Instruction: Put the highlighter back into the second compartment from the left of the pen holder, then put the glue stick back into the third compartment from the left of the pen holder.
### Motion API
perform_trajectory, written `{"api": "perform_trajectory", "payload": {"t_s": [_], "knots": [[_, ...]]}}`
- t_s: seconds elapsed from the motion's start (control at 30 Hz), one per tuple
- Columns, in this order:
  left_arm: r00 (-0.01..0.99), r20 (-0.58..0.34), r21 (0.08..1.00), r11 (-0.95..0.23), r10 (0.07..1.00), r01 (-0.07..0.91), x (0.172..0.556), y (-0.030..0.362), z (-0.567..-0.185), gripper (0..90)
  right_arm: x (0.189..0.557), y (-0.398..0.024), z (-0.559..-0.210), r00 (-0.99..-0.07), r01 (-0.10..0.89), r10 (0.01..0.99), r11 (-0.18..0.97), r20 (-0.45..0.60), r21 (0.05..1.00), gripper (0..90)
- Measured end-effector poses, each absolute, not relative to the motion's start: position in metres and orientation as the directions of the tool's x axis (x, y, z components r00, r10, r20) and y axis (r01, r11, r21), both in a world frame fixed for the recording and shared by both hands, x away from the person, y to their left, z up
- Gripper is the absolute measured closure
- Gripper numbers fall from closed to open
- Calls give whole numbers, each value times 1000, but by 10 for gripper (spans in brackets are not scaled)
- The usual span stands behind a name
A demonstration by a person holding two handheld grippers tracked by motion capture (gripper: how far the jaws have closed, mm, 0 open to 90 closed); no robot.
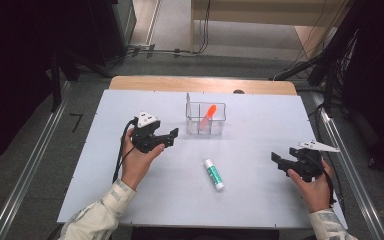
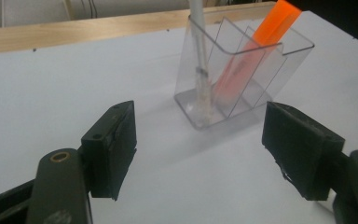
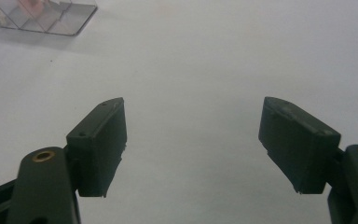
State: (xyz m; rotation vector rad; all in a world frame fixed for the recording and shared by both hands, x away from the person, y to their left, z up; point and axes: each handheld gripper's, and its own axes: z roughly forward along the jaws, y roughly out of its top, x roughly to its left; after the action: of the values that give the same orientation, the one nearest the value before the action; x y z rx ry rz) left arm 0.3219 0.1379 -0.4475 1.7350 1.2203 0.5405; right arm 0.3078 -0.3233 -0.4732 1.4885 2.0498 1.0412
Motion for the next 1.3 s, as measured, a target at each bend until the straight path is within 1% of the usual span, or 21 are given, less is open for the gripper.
{"api": "perform_trajectory", "payload": {"t_s": [0.17,0.53,0.7,1.0,1.3], "knots": [[399,-155,862,-74,904,502,317,146,-451,255,307,-324,-472,-347,632,932,149,106,761,221],[367,-145,854,-71,919,516,306,166,-463,241,306,-322,-472,-352,630,930,153,104,761,221],[353,-164,852,-49,921,521,301,174,-468,240,306,-320,-472,-359,627,928,156,105,764,221],[338,-167,846,-41,926,531,297,182,-473,240,303,-315,-471,-368,626,924,164,103,763,219],[323,-177,842,-27,930,538,298,187,-476,240,301,-302,-470,-396,616,913,181,103,767,219]]}}
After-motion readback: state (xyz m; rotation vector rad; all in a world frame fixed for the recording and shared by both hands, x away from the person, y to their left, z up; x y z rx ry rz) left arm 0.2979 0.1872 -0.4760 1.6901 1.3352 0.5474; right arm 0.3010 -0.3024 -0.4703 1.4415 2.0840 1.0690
